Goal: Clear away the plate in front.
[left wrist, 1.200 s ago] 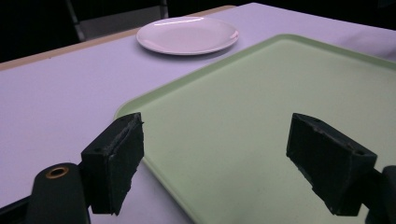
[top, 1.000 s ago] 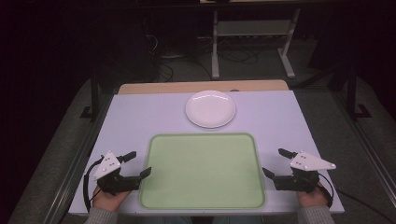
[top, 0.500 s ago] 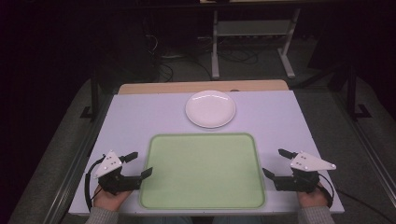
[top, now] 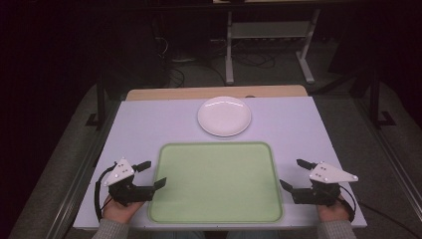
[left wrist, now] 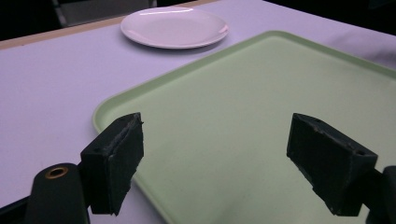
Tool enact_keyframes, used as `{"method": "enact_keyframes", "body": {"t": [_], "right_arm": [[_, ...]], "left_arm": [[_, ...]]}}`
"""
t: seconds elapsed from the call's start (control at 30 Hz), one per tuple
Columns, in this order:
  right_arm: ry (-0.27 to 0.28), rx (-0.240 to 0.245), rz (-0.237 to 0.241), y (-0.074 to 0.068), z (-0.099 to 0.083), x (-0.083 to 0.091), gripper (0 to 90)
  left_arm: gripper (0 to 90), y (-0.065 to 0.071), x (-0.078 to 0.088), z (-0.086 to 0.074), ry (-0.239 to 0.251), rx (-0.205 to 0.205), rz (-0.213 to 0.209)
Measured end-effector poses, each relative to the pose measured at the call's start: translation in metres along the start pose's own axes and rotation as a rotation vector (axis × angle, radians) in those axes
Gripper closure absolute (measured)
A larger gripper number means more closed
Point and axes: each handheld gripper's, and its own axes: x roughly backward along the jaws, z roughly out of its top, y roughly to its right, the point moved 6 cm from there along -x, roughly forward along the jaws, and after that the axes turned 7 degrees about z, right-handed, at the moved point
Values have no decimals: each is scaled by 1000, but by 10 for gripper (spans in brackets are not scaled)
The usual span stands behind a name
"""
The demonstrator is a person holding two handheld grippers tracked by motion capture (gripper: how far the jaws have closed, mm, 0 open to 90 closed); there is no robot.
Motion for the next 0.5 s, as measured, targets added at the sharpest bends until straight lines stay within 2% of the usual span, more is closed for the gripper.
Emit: {"method": "enact_keyframes", "body": {"t": [0.17,0.5], "right_arm": [[11,-3,-4,1,0,2,136],[31,-22,-7,4,0,4,136]], "left_arm": [[179,3,-4,10,1,-4,-14],[169,8,-13,24,-44,-9,-49]]}}
